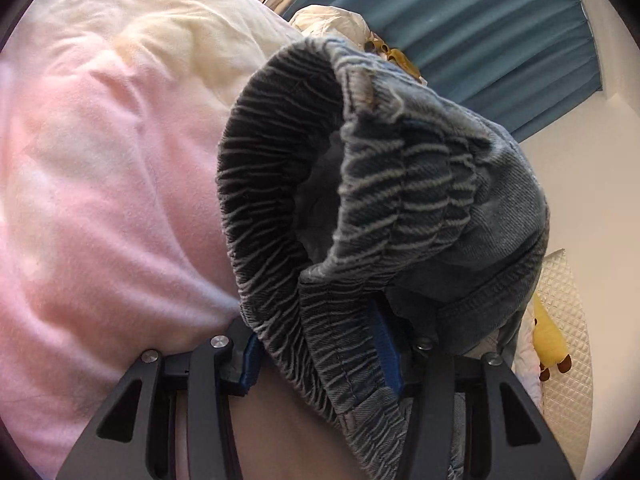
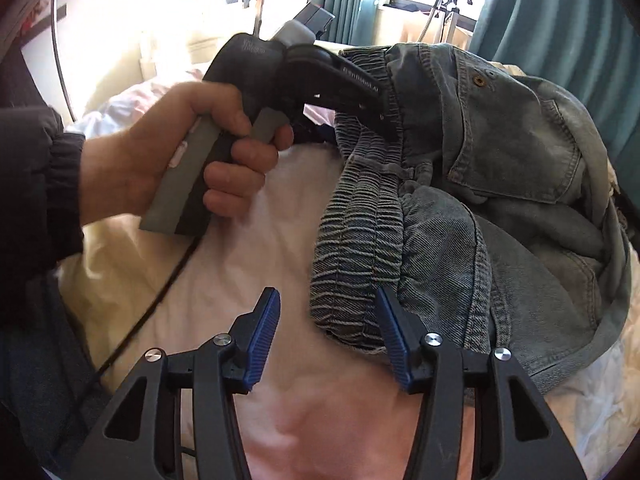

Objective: Fold clothes

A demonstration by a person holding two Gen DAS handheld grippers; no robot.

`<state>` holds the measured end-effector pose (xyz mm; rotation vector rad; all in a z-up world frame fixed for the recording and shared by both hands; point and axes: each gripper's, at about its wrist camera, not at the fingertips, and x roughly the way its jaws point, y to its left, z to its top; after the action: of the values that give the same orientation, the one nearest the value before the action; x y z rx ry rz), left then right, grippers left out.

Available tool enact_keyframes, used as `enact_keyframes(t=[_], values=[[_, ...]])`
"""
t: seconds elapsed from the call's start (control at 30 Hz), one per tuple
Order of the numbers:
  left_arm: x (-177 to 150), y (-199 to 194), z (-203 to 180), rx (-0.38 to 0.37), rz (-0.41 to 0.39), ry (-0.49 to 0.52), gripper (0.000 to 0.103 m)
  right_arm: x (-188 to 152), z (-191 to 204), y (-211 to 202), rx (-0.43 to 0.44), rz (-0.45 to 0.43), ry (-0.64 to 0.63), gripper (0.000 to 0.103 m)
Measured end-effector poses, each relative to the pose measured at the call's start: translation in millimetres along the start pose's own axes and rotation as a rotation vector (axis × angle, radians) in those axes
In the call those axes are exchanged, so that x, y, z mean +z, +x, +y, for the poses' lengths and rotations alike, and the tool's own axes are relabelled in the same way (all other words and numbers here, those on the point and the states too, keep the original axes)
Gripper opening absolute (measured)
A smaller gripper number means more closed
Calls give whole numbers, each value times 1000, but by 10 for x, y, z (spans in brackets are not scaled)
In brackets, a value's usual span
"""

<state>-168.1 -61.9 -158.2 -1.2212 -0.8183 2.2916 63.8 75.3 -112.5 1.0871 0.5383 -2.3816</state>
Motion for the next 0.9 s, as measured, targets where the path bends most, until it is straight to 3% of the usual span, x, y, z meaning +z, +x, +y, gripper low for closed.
enact_keyframes(t=[0.17, 0.23, 0.33, 0.4, 0.5, 0.6, 0.73, 0.8, 0.9], values=[[38, -49, -123, -59, -40, 29, 31, -70, 91, -176, -121, -47, -40, 50], [59, -96, -170, -121, -44, 34, 29, -77, 88, -229, -104, -75, -23, 50], [89, -164, -233, -246, -33, 39, 29, -88, 92, -46, -76, -4, -12, 51], [99, -183, -217, -336, -26, 1, 29, -64, 130, 31, -116, 14, -41, 52], [92, -120, -233, -303, -5, 5, 28, -77, 130, 46, -161, 17, -44, 58], [68, -8, -205, -215, 15, -13, 29, -89, 78, 99, -178, 22, -21, 69], [14, 136, -162, -198, 48, -64, 30, -119, 114, 244, -210, 36, -48, 69], [-2, 210, -180, -120, 69, -57, 32, -127, 174, 286, -236, 26, -82, 69], [-36, 237, -233, -81, 72, -52, 32, -116, 124, 279, -218, 10, -54, 68]])
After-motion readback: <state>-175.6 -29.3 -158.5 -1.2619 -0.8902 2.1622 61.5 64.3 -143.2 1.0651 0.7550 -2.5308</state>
